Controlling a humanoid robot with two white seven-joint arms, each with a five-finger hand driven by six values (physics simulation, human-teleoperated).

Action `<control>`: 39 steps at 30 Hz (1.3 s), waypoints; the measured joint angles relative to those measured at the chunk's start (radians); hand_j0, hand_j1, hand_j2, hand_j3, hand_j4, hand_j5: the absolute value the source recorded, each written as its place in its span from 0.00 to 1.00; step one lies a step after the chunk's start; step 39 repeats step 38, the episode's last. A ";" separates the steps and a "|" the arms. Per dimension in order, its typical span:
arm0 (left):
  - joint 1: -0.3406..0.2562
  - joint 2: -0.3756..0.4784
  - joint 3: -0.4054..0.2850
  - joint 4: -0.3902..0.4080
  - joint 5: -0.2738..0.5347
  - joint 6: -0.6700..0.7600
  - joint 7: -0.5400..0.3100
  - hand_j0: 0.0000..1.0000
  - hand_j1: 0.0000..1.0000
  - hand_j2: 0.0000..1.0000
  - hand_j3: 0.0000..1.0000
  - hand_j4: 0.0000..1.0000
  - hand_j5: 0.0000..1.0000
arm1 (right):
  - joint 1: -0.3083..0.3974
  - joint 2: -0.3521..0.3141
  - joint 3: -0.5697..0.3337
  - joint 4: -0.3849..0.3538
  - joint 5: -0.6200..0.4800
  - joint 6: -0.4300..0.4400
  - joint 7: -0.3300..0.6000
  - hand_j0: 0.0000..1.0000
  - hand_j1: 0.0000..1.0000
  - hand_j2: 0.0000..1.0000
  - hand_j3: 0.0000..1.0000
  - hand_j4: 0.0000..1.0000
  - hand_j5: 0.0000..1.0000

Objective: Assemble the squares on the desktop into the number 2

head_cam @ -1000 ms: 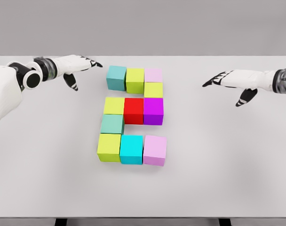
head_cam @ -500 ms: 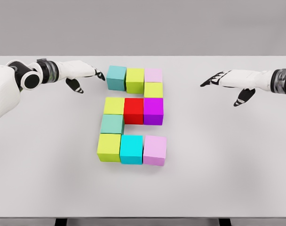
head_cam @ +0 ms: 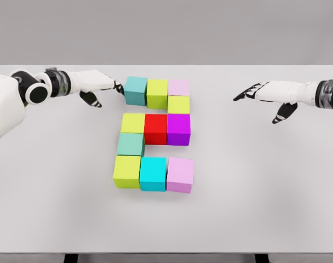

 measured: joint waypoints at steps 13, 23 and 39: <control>0.005 0.001 0.001 -0.005 0.004 -0.024 -0.001 0.79 0.79 0.79 0.79 0.79 0.79 | 0.000 0.000 0.000 0.000 0.000 0.000 0.000 1.00 1.00 1.00 1.00 1.00 1.00; 0.057 0.231 0.041 -0.094 0.076 -0.112 0.010 1.00 1.00 1.00 1.00 1.00 1.00 | 0.000 0.000 -0.001 0.000 0.001 0.000 0.000 1.00 1.00 1.00 1.00 1.00 1.00; 0.328 0.450 0.310 -0.385 0.303 -0.198 0.009 1.00 1.00 1.00 1.00 1.00 1.00 | 0.005 0.000 -0.001 -0.002 -0.001 0.000 -0.001 1.00 1.00 1.00 1.00 1.00 1.00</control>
